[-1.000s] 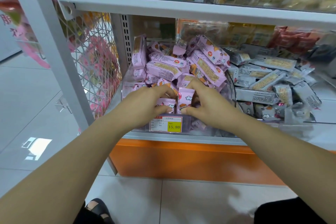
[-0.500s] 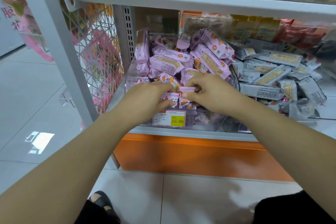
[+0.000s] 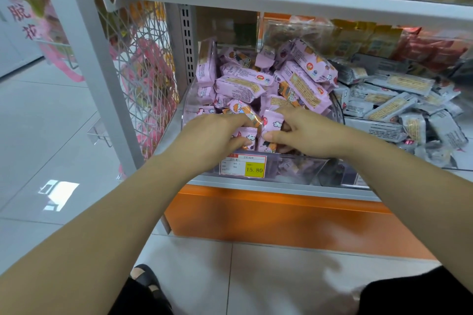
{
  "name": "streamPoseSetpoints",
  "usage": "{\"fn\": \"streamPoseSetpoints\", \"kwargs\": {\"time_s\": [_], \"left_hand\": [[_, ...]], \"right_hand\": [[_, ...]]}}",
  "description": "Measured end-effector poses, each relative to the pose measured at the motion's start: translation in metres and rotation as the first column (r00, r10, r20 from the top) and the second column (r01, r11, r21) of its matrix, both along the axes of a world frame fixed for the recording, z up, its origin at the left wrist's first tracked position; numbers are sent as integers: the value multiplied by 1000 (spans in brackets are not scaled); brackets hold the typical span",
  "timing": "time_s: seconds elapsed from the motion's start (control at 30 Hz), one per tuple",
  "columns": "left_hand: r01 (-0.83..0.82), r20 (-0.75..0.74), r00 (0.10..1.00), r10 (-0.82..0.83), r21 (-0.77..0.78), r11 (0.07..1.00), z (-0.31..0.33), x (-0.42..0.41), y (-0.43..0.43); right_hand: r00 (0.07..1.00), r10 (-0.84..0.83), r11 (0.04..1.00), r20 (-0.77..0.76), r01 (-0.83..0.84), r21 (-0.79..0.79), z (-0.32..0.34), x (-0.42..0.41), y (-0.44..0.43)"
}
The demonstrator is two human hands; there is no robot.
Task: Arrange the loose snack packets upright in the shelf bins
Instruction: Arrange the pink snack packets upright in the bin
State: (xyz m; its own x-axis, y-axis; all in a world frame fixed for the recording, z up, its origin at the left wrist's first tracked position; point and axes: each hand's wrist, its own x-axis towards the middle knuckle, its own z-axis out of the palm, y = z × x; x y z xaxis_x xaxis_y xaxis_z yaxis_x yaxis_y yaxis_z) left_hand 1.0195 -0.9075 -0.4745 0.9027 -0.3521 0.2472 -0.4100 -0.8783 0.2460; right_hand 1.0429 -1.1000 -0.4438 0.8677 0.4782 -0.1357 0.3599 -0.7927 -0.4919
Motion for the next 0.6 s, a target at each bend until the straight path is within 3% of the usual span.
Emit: {"fn": "streamPoseSetpoints", "kwargs": {"time_s": [0.33, 0.43, 0.6], "left_hand": [[-6, -9, 1000, 6, 4, 1000, 1, -1, 1], [-5, 3, 1000, 5, 14, 1000, 1, -2, 2], [1, 30, 1000, -2, 35, 999, 0, -2, 1]], "right_hand": [[992, 101, 988, 80, -90, -126, -3, -4, 12], [983, 93, 995, 158, -85, -58, -7, -9, 11], [949, 75, 995, 305, -53, -78, -13, -5, 6]]}}
